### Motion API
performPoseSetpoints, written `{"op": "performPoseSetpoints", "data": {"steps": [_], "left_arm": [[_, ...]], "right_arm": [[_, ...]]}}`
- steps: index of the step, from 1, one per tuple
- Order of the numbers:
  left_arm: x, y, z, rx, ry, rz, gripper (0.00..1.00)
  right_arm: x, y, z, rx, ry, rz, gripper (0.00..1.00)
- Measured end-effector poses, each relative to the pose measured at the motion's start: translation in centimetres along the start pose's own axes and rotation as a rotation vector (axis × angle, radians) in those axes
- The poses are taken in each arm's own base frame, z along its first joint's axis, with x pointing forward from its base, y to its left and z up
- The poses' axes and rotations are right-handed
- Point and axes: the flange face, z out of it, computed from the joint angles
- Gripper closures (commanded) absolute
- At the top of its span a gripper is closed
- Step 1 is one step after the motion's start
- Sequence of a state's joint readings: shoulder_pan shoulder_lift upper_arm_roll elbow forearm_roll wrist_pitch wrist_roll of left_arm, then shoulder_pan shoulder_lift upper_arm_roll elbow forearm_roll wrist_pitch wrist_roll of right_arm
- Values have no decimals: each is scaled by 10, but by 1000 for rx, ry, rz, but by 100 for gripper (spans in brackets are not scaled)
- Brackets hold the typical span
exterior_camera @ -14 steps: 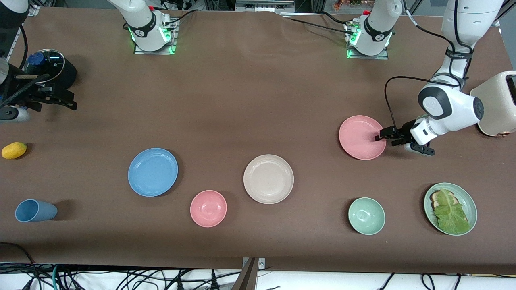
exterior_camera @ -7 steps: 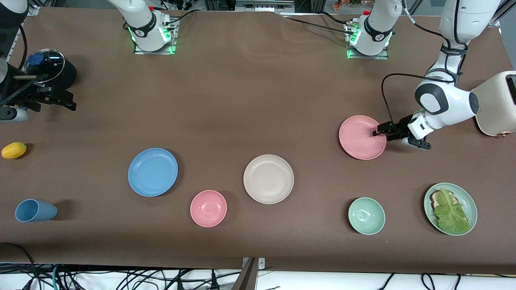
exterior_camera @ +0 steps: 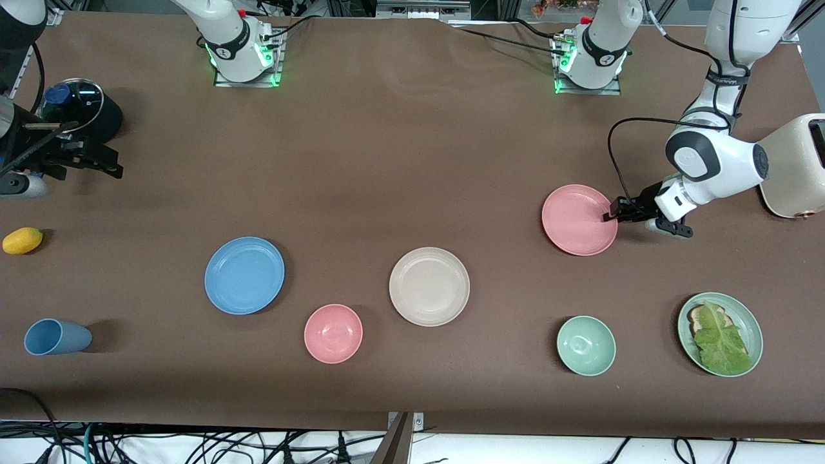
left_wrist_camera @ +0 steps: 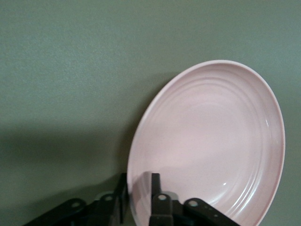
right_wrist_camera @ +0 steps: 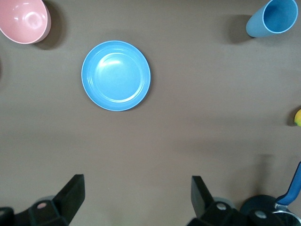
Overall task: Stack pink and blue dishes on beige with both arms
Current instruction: 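Close the left gripper on the pink plate rim, then carry the pink plate onto the beige plate while the right gripper reaches the blue plate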
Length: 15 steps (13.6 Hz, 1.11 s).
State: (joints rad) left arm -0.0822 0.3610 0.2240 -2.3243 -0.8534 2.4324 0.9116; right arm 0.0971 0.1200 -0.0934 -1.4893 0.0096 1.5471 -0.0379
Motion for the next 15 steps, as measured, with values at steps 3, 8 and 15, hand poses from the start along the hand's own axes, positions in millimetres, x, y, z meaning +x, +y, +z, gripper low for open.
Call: {"op": "performPoseSetpoints", "data": {"steps": [3, 8, 15], "left_arm": [[0, 1, 0, -1, 0, 3, 100], [15, 13, -9, -46, -1, 23, 100], [75, 115, -17, -94, -2, -16, 100]], "right_arm": [[0, 1, 1, 0, -1, 1, 0], [7, 0, 13, -1, -21, 1, 0], [37, -1, 60, -7, -45, -17, 0]]}}
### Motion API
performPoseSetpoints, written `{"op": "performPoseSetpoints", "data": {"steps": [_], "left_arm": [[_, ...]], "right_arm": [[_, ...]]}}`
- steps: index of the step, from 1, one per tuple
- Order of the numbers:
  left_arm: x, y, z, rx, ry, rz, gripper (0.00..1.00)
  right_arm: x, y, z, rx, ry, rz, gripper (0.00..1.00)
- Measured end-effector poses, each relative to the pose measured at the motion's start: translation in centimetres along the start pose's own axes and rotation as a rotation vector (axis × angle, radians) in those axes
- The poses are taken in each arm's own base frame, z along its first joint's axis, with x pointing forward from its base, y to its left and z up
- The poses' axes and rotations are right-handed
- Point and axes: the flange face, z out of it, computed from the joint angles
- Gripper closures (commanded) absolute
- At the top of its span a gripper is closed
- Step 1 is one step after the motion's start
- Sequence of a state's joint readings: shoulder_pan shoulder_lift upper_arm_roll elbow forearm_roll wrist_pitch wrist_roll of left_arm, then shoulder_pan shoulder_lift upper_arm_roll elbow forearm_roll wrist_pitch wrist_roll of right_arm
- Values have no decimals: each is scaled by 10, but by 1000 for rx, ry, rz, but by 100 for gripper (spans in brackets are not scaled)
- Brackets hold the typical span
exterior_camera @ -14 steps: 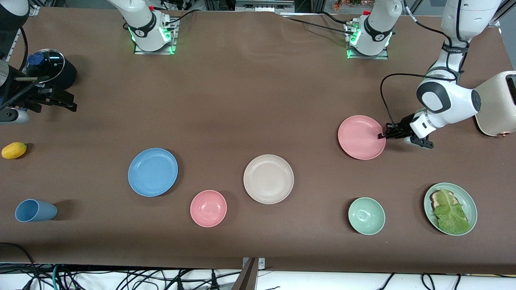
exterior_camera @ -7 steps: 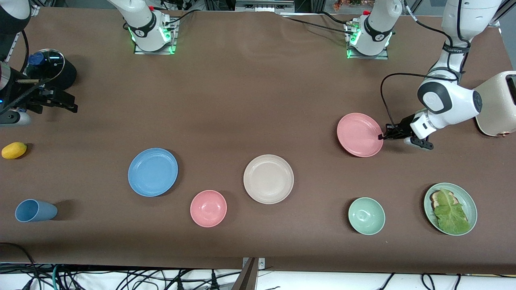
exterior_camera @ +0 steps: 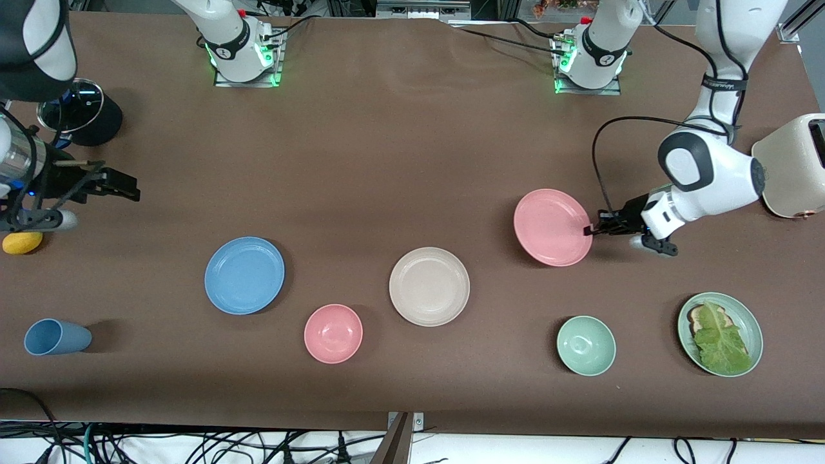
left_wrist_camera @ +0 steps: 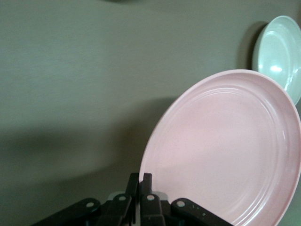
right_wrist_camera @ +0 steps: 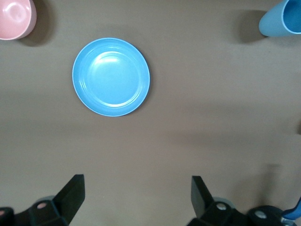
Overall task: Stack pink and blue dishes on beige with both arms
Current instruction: 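Carry the pink plate onto the beige plate while the right gripper reaches the blue plate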
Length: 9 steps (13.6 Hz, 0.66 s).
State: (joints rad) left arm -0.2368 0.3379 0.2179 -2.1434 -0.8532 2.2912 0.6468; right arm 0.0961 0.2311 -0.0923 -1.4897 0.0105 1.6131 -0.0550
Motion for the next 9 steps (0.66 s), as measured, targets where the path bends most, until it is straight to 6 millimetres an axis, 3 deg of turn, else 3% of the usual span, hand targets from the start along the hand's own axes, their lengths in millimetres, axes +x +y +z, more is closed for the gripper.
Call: {"op": "performPoseSetpoints", "data": {"steps": [5, 9], "left_arm": [[35, 87, 29, 11, -12, -72, 100], [62, 143, 72, 27, -27, -180, 100]], "right_arm": [[37, -3, 50, -10, 22, -7, 0], [76, -12, 121, -22, 44, -22, 1]]}}
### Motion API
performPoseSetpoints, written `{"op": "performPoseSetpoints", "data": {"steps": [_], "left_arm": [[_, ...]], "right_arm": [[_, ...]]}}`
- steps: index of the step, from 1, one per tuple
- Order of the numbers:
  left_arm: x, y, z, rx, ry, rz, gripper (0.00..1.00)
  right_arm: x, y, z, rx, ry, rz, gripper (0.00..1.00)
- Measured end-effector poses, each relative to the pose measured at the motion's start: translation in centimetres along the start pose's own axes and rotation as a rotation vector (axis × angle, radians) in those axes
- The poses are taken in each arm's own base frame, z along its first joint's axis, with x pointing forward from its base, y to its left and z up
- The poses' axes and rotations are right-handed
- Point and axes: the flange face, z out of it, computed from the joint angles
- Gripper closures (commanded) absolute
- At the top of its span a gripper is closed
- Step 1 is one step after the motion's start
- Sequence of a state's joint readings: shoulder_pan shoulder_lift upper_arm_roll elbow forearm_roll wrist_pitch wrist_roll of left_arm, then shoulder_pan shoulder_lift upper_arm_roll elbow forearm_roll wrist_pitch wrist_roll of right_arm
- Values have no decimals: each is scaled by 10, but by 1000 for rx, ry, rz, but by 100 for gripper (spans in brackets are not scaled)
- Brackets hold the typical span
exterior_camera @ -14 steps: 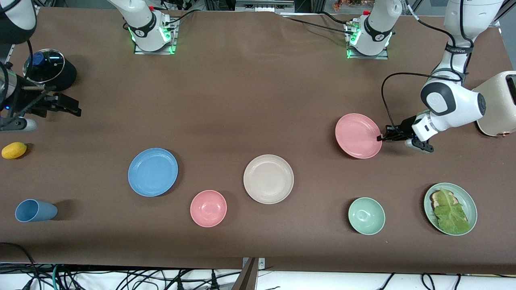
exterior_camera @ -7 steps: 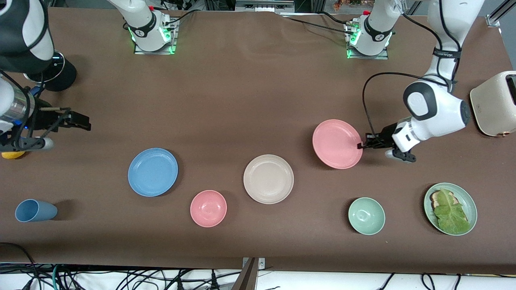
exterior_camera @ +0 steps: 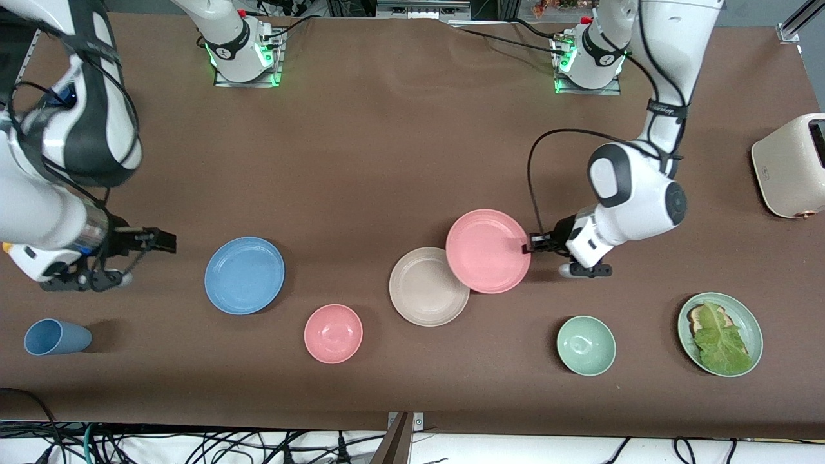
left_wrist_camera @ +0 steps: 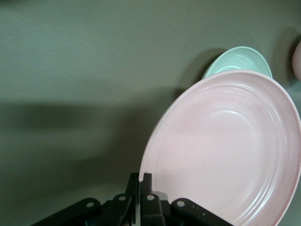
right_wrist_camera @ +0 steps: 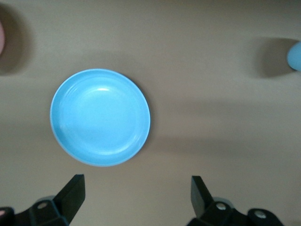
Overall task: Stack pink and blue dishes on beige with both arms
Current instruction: 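Carry the pink plate onto the beige plate while the right gripper reaches the blue plate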
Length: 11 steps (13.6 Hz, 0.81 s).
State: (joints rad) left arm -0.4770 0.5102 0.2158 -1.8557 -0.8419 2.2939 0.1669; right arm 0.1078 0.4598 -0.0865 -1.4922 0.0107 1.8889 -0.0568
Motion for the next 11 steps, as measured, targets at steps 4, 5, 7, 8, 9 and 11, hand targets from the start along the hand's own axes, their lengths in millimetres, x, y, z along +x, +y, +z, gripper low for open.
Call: {"op": "performPoseSetpoints", "data": {"steps": [4, 5, 7, 8, 9, 11], "left_arm": [[10, 56, 37, 11, 19, -82, 100], [11, 64, 46, 16, 30, -97, 100], [13, 72, 64, 30, 55, -116, 100], [13, 73, 72, 37, 63, -122, 100], [13, 73, 80, 44, 67, -129, 100], [13, 75, 92, 53, 80, -144, 100]], "right_arm": [[23, -3, 76, -9, 4, -5, 1], [26, -2, 93, -9, 1, -3, 1], [27, 0, 122, 3, -3, 8, 1], [24, 1, 137, 8, -4, 14, 1], [20, 1, 150, 9, -3, 16, 1], [12, 2, 173, 7, 7, 19, 3]]}}
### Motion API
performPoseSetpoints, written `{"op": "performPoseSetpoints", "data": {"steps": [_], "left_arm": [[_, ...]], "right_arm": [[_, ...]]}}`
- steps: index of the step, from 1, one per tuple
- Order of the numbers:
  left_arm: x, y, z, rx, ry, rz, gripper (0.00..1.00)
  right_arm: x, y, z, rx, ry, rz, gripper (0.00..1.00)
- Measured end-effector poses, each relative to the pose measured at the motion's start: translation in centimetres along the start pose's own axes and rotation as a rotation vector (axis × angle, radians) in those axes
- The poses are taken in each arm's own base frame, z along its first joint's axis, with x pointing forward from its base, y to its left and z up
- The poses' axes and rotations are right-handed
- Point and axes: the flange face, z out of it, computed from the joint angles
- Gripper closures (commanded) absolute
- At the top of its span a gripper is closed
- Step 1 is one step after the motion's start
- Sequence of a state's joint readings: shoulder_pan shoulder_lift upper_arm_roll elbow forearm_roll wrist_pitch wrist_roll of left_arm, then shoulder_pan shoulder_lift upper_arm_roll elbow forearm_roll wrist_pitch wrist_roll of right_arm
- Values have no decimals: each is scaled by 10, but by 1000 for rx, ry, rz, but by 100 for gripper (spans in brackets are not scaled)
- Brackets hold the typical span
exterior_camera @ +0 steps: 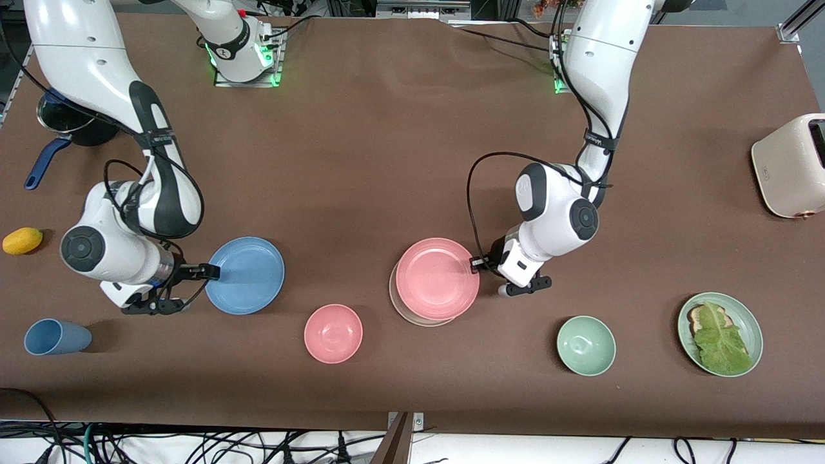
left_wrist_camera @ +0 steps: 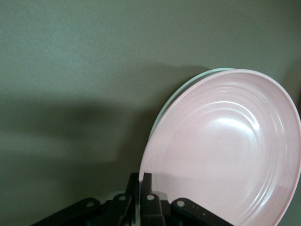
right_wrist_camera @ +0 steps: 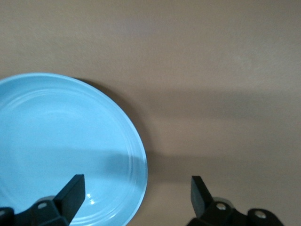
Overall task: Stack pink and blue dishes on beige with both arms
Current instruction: 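Carry the pink plate onto the beige plate while the right gripper reaches the blue plate, then release the pink plate with the left gripper while the right gripper grasps the blue plate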
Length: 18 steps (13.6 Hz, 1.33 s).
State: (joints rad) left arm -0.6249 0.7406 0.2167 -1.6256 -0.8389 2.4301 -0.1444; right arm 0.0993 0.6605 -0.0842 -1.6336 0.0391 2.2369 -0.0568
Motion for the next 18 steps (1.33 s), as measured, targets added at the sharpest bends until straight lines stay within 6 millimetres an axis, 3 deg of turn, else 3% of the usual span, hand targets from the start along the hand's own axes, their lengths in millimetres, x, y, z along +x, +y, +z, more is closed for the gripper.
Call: {"op": "performPoseSetpoints", "data": {"steps": [4, 7, 8, 12, 14, 18], "left_arm": [[-1, 5, 13, 7, 1, -13, 100], [0, 6, 17, 8, 2, -21, 96], [0, 6, 18, 9, 2, -23, 72], [4, 5, 15, 9, 10, -28, 29], [5, 6, 13, 5, 14, -28, 0], [11, 18, -6, -14, 5, -21, 0]], "right_arm": [[-10, 1, 19, -1, 3, 1, 9], [-13, 10, 25, -2, 16, 1, 23], [-15, 13, 29, -2, 18, -1, 26], [-20, 17, 37, -2, 12, 0, 44], [-21, 16, 37, 3, 12, 3, 55], [-21, 13, 37, 30, 13, 21, 76]]}}
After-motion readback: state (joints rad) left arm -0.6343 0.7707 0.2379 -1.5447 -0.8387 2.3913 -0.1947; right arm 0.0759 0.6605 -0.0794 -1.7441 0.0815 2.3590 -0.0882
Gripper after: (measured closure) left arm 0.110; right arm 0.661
